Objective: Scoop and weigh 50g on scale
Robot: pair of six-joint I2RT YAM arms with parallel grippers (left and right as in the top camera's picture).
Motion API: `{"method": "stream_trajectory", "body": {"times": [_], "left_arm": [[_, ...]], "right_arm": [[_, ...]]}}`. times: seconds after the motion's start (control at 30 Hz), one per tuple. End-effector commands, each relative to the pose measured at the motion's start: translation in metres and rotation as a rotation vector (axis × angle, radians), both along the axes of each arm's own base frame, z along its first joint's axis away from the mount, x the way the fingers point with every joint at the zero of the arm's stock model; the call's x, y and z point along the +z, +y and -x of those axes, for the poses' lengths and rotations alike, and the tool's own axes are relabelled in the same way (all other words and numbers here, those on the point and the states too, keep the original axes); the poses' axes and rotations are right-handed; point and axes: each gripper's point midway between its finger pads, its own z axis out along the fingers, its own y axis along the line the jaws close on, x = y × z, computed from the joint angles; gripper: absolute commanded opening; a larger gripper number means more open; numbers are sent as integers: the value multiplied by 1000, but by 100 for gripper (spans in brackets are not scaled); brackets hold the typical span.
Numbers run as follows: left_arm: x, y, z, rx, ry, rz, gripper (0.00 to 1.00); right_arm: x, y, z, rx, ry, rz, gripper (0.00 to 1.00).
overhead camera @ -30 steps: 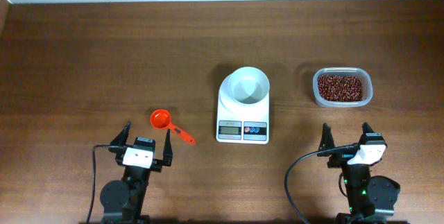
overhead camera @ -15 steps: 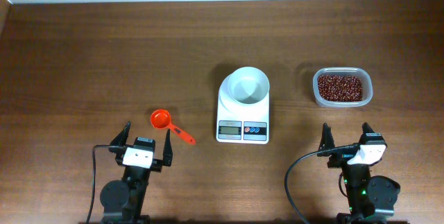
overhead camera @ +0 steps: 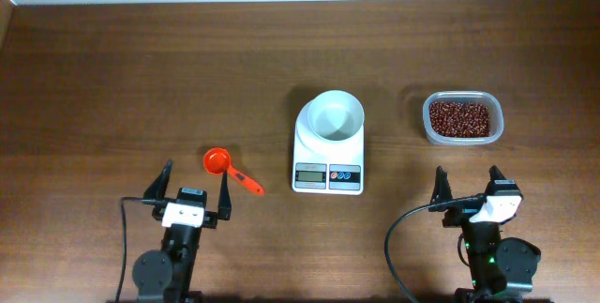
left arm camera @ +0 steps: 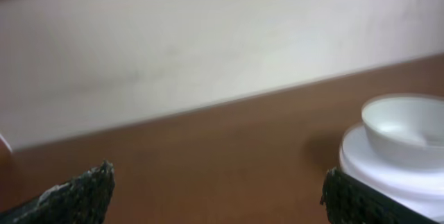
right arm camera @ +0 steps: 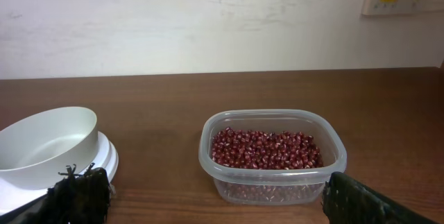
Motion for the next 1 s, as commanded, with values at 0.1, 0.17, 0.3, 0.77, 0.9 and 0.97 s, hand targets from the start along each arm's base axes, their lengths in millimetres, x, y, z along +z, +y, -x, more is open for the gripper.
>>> {"method": "stream_trajectory", "body": {"times": [0.1,0.17,0.3,0.77,0.9,0.97], "left_arm": [[42,2,6,10,-174,11,99],[51,2,8,10,-212,10,99],[70,2,14,11,-263,9,99],[131,19,36,77,-202,243,99],[139,28,47,134,-78,341,99],[144,28,49,138,-23,398,99]], "right_arm": [[-5,1,0,2,10,-7,99],[-5,1,0,3,11,-7,99],[-5,1,0,3,11,-7,99],[-5,1,0,3,11,-7,99],[-5,1,0,3,10,-7,99],[-5,1,0,2,10,-7,99]]}}
